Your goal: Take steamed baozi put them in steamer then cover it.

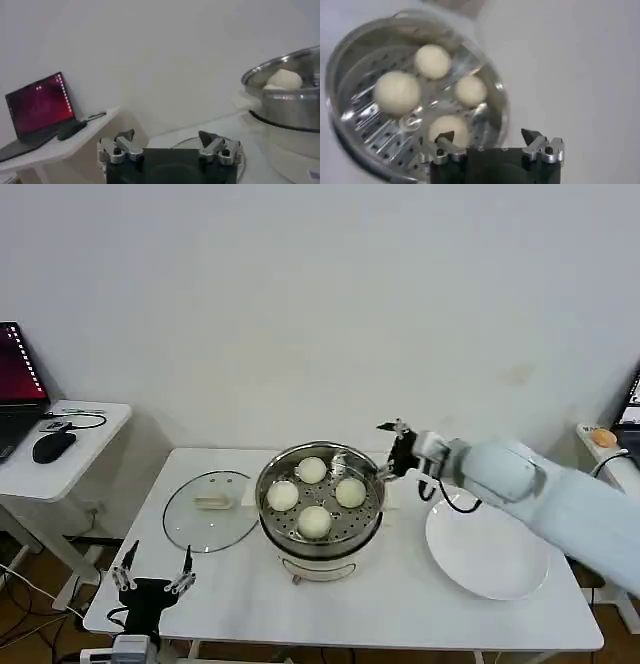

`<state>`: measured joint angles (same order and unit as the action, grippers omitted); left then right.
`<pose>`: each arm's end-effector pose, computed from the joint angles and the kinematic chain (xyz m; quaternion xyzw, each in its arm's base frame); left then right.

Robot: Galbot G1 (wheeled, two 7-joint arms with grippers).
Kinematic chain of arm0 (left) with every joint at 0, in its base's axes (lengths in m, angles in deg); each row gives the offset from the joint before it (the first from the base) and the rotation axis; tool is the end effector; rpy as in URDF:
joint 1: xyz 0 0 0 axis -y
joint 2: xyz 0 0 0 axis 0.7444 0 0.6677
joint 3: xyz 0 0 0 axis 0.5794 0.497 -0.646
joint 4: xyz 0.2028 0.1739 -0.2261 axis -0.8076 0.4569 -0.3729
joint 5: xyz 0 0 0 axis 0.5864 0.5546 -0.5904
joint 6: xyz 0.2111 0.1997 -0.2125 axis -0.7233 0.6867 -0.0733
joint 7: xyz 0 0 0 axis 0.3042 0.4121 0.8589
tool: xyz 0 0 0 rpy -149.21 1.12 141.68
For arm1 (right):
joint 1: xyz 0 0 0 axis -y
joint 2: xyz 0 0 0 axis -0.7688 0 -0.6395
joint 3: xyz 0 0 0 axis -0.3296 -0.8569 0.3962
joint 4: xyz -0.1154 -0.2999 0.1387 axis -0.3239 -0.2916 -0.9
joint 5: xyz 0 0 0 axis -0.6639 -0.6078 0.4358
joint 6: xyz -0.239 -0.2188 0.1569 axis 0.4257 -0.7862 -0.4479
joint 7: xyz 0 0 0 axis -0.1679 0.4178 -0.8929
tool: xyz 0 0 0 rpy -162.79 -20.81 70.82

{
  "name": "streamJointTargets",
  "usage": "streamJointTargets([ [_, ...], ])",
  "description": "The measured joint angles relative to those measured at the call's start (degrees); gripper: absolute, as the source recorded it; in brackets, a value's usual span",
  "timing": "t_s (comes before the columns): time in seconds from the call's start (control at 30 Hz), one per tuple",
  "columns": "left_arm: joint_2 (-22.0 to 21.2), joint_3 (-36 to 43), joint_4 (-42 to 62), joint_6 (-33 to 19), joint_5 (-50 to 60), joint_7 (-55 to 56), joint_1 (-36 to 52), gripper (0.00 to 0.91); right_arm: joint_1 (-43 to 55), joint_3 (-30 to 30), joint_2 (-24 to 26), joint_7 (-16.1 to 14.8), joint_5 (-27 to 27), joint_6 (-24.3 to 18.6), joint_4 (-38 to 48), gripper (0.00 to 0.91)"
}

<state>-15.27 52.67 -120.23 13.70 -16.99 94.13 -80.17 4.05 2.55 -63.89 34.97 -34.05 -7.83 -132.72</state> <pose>0.1487 0.0639 -0.2862 0.0615 -0.9779 -0.1854 0.0740 0.3951 -0.0499 -0.1153 0.3455 -0.8596 0.3695 0.0718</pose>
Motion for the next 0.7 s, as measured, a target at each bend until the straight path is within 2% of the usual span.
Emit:
streamJointTargets([
  [0.1,0.3,-0.2,0.8,-0.9,0.7,0.1,0.4,0.907,-11.0,11.1,-2.3,1.2,-3.0,-2.5,-1.9,0.907],
  [0.2,0.9,-0.2,2.0,-1.7,1.2,0.1,0.9,0.907,-22.3,22.5,-6.6,1.1,-7.2,-5.9,-3.0,0.907],
  [0.43,3.1,0.5,5.6,-3.8,5.5,0.5,2.7,0.907,-46.2,49.3,-20.8,-0.9,-14.6,-16.7,-4.8,0.907],
  [0.53,4.6,1.1,7.5,-4.5,9.9,0.7,4.1,0.907,-54.6,58.4,-26.3,-1.1,-16.0,-20.7,-5.7,0.907],
  [0.7,7.3,2.3,12.0,-6.0,19.2,1.1,7.5,0.907,-65.9,69.2,-33.5,-1.2,-17.0,-25.2,-7.2,0.907],
])
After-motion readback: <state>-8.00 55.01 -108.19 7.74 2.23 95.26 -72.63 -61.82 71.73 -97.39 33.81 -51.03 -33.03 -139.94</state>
